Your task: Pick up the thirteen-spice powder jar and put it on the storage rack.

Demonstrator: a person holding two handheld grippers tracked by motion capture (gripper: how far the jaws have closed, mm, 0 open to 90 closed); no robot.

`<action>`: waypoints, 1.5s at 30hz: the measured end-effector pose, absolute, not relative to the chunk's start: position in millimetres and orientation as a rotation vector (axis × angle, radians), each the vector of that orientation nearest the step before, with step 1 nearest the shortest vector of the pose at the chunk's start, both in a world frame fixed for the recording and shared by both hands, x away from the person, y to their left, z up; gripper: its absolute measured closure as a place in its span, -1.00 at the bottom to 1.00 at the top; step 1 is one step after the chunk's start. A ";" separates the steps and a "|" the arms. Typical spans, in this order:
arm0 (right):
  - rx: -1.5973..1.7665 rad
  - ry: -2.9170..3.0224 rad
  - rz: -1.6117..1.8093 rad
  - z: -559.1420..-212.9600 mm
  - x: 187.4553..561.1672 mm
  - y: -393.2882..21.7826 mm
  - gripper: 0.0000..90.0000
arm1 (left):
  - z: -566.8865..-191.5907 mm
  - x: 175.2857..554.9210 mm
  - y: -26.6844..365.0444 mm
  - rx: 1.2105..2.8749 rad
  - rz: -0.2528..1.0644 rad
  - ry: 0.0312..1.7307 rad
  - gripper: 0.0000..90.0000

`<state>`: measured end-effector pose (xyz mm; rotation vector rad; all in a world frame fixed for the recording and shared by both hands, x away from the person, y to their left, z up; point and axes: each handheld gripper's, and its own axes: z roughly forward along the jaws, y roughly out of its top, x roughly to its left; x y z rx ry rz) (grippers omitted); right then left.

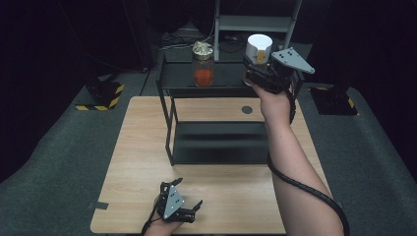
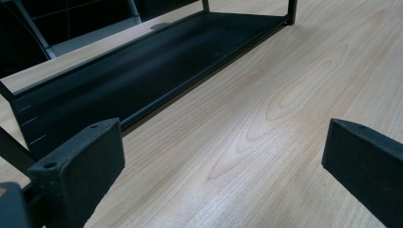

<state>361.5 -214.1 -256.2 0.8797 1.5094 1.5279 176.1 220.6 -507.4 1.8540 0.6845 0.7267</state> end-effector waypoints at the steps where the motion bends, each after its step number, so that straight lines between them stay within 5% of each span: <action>1: 0.881 1.514 1.525 -254.9 361.6 -214.2 -0.41 | -507.4 176.1 220.4 1.855 0.728 0.684 -0.99; 7: 0.917 1.509 1.544 -249.7 361.4 -215.6 -0.65 | -506.9 176.6 220.3 1.856 0.725 0.687 -0.99; 11: 0.925 1.503 1.531 -248.9 357.5 -212.3 -0.99 | -507.1 176.4 220.1 1.857 0.727 0.686 -0.99; 45: 0.836 1.538 1.552 -264.0 296.2 -243.0 -1.00 | -506.2 177.8 220.3 1.857 0.718 0.695 -0.99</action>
